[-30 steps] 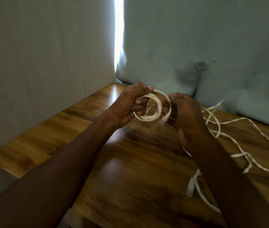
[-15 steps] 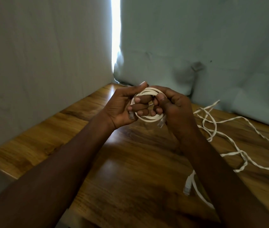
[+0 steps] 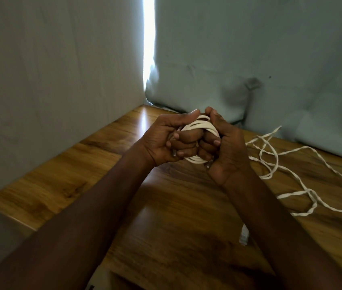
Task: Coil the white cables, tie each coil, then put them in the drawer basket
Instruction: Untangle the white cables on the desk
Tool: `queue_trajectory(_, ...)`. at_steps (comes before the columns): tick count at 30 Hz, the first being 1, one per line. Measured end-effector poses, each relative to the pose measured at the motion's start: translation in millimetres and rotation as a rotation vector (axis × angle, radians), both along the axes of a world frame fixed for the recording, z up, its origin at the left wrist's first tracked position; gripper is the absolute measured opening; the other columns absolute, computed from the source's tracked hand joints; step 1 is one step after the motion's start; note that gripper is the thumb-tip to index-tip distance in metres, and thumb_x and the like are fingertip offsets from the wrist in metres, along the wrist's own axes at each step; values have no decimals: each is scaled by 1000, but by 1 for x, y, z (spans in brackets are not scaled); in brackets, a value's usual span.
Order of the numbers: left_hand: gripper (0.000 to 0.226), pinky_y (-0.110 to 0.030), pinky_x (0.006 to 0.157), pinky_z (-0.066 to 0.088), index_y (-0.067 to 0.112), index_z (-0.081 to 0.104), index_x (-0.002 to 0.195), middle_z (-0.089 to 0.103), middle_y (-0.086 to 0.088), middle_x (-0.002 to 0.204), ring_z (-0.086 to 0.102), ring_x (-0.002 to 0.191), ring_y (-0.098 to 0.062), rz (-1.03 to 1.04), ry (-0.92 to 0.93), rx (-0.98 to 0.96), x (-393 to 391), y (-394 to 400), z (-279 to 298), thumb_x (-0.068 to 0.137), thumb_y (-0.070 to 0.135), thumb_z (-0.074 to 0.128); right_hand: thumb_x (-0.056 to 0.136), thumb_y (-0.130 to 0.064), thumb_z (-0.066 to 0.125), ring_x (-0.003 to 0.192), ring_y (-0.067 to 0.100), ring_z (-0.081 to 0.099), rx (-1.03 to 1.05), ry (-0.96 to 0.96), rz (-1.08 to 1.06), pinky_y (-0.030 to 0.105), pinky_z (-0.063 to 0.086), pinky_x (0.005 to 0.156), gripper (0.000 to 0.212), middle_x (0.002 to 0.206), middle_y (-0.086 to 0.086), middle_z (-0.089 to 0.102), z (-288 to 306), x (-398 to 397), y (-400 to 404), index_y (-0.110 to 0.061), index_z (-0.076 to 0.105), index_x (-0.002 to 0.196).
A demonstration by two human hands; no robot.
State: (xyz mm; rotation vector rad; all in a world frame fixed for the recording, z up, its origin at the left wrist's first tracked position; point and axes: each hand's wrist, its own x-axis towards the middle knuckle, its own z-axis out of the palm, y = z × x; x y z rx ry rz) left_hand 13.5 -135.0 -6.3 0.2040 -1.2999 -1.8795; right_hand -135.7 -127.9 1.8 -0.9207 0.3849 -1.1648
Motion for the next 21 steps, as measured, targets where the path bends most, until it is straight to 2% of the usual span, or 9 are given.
queue_trajectory(3, 28, -24, 43, 35, 8, 46, 106, 34, 5, 52, 20, 36, -8, -30, -25, 23, 0, -3, -1, 107, 33, 35, 109, -42, 41, 28, 5, 22, 40, 24, 9, 16, 18, 35, 40, 39, -6, 30, -1, -4, -3, -18, 58, 81)
queue_trajectory(5, 31, -26, 46, 36, 8, 47, 101, 36, 4, 52, 19, 37, -9, -5, -58, 32, -1, -6, -3, 110, 33, 31, 109, -41, 41, 28, 6, 22, 67, 30, 8, 17, 20, 35, 45, 39, -4, 31, -5, -7, -7, -17, 57, 74)
queue_trajectory(7, 36, -26, 46, 35, 9, 47, 88, 38, 5, 50, 16, 37, -10, 56, -101, 20, -5, -9, -5, 112, 30, 30, 109, -36, 39, 30, 7, 23, 53, 52, 7, 20, 21, 36, 51, 41, -3, 32, -9, -11, -11, -14, 56, 67)
queue_trajectory(10, 32, -23, 42, 34, 10, 47, 84, 35, 7, 46, 13, 35, -9, 108, -83, 21, -8, -10, -7, 110, 24, 34, 109, -23, 36, 33, 7, 25, 11, 79, 0, 22, 25, 38, 38, 45, -2, 33, -11, -13, -12, -11, 52, 76)
queue_trajectory(13, 37, -20, 37, 31, 11, 50, 75, 31, 9, 45, 11, 35, -7, 139, -26, 62, -5, -14, -9, 108, 22, 37, 109, -16, 35, 35, 7, 28, -3, 44, -23, 20, 30, 38, 28, 49, -1, 35, -10, -8, -10, -13, 51, 86)
queue_trajectory(16, 22, -20, 35, 36, 16, 41, 86, 26, 9, 47, 14, 34, -7, 85, 69, 93, -4, -14, -7, 107, 25, 40, 109, -14, 34, 35, 6, 29, 9, -14, -47, 18, 30, 39, 22, 50, -1, 37, -6, -5, -6, -12, 53, 97)
queue_trajectory(18, 26, -19, 38, 36, 12, 44, 87, 23, 8, 51, 15, 34, -7, 84, 78, 87, -4, -10, -6, 107, 27, 38, 108, -13, 37, 36, 6, 30, -9, 19, -111, 19, 31, 39, 19, 52, -1, 39, -4, -4, -4, -11, 54, 100)
queue_trajectory(21, 30, -24, 52, 40, 7, 54, 97, 26, 6, 54, 25, 40, -7, 137, -24, 37, -8, -1, -5, 110, 28, 36, 104, -5, 39, 36, 8, 28, -21, 106, -281, 18, 25, 39, 19, 51, 0, 38, 0, -5, 5, -12, 56, 98)
